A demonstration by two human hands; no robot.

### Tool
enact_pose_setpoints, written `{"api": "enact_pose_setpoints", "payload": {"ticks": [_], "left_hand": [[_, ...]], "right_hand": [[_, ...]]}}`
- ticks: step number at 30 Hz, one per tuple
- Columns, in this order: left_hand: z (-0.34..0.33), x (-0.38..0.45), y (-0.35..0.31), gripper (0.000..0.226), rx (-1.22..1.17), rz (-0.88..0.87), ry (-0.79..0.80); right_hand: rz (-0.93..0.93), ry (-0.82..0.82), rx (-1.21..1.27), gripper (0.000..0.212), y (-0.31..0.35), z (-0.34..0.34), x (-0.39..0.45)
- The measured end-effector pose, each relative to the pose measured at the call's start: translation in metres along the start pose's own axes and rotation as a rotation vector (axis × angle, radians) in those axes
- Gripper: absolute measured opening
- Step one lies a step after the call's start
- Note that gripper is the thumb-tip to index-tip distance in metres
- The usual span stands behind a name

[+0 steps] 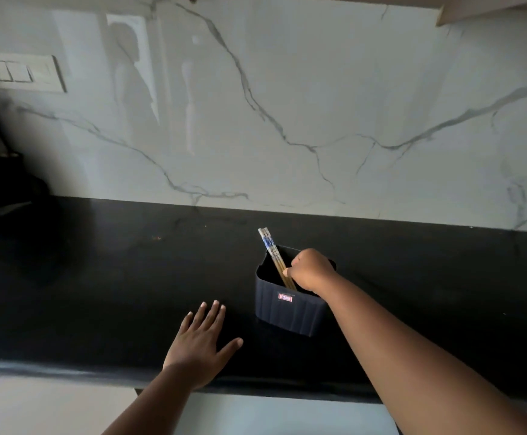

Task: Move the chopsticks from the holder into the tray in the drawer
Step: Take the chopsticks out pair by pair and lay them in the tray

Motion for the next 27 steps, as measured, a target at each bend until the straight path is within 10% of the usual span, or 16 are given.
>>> {"api": "enact_pose_setpoints", "payload": {"ticks": [10, 27], "left_hand": [[0.002, 0.001, 0.001, 0.093, -0.030, 0.025, -0.012], [0.003, -0.001, 0.001, 0.091, -0.060, 0.043, 0.020]], "right_hand": [[-0.149, 0.167, 0.222, 0.007, -0.015, -0.025, 0.021], [-0.028, -0.095, 0.436, 0.009, -0.015, 0.008, 0.010]]}}
Point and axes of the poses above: each hand's wrist, its own x-axis towards the middle knuckle, its own z-axis out of the back of the hand, y = z × x, the point moved 3 cm from there along x, towards the middle knuckle, and after that the axes turned 14 degrees about -y, right-handed, at the moved point
